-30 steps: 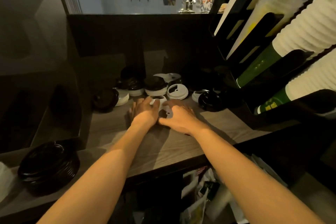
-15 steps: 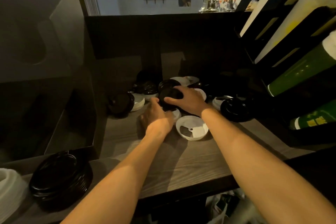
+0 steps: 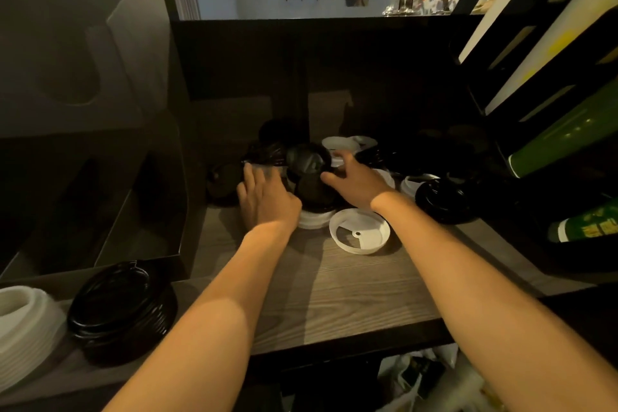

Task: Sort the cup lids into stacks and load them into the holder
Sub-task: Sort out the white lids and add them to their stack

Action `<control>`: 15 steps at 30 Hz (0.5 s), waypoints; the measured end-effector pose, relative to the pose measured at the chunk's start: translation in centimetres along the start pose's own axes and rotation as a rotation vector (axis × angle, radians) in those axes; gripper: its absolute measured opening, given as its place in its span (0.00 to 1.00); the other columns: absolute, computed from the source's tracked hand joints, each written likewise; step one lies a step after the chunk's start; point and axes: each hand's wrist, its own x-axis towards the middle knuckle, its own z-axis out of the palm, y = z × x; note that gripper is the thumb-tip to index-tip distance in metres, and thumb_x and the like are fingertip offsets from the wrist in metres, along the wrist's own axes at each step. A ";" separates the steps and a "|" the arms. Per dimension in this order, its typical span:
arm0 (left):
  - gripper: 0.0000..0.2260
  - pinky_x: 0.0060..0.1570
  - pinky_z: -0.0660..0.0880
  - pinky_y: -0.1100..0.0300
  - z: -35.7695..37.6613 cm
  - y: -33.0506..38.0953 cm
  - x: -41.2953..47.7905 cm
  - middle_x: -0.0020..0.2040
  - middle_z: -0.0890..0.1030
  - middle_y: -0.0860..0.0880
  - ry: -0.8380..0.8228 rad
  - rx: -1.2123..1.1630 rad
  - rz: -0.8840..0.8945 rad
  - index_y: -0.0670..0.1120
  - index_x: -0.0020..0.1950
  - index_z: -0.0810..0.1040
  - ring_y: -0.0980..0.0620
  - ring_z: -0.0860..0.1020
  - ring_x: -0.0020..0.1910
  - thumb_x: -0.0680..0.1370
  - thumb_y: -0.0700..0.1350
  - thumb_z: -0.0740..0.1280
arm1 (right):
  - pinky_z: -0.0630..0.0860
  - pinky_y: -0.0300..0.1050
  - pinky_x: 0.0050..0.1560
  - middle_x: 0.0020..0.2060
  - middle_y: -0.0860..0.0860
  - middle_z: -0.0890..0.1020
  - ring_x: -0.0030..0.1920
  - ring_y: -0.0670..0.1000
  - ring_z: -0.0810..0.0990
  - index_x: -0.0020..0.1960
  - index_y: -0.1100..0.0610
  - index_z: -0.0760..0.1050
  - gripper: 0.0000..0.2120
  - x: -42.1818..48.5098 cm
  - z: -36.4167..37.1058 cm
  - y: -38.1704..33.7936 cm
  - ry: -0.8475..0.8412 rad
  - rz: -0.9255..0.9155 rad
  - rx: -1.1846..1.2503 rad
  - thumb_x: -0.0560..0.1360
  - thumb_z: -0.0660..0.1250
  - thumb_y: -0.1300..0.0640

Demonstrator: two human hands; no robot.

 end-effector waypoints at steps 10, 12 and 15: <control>0.13 0.78 0.52 0.44 -1.7 -0.3 0.2 0.69 0.75 0.43 -0.009 0.264 0.026 0.46 0.64 0.79 0.43 0.66 0.73 0.80 0.44 0.66 | 0.70 0.57 0.68 0.65 0.51 0.79 0.66 0.56 0.76 0.68 0.45 0.73 0.21 0.0 -0.5 0.1 -0.011 -0.063 -0.061 0.79 0.61 0.38; 0.11 0.78 0.53 0.44 -1.7 -0.5 0.1 0.68 0.76 0.43 -0.004 0.298 0.033 0.45 0.61 0.81 0.42 0.66 0.72 0.80 0.42 0.66 | 0.71 0.55 0.65 0.61 0.50 0.81 0.63 0.55 0.77 0.64 0.45 0.76 0.20 -0.1 -0.4 0.0 -0.028 -0.104 -0.124 0.79 0.58 0.35; 0.13 0.76 0.56 0.44 -1.7 -0.6 0.2 0.65 0.79 0.44 0.061 0.209 0.059 0.46 0.64 0.79 0.43 0.68 0.70 0.80 0.45 0.67 | 0.72 0.52 0.60 0.52 0.50 0.83 0.55 0.52 0.79 0.55 0.47 0.80 0.21 -0.6 -0.6 -0.3 -0.030 -0.148 -0.223 0.81 0.55 0.34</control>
